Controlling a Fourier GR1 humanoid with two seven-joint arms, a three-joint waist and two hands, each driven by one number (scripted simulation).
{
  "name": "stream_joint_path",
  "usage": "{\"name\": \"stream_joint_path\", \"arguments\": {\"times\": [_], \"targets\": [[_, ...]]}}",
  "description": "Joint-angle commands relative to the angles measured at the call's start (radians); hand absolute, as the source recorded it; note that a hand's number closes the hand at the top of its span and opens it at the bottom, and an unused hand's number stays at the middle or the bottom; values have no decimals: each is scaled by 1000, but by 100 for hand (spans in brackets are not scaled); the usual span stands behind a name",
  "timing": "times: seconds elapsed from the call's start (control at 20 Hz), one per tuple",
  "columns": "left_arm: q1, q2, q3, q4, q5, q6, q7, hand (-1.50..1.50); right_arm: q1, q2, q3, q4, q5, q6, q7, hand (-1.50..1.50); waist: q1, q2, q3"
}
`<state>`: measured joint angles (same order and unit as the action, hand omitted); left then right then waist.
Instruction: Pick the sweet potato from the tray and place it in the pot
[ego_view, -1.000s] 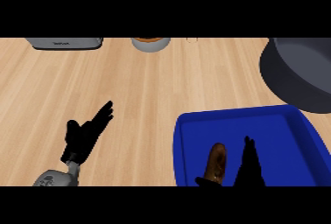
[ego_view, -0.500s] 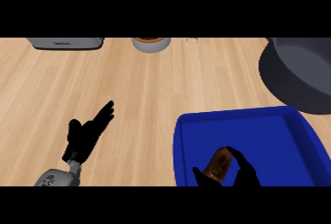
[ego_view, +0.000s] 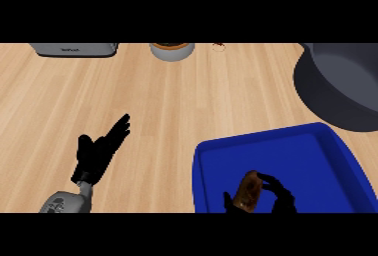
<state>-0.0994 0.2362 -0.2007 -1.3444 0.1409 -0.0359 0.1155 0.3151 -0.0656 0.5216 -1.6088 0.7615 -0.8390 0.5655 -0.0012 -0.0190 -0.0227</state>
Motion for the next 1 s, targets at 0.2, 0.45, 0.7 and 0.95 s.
{"name": "stream_joint_path", "arguments": {"times": [0.2,0.45,0.7,0.95], "targets": [[5,-17,0,-21,2,-8,12,0,-91,-223,-105,-2,-251,57,-215,150,13,17,31],[-5,-8,2,-8,3,-17,15,0,-146,-277,-140,-113,-337,167,-258,150,17,10,48],[-1,-12,12,1,12,-15,8,0,-176,-397,-237,-150,-504,291,-366,150,-1,17,45],[14,-1,12,-4,1,-11,2,0,-197,-526,-377,-120,-672,431,-508,150,-8,18,44]]}}
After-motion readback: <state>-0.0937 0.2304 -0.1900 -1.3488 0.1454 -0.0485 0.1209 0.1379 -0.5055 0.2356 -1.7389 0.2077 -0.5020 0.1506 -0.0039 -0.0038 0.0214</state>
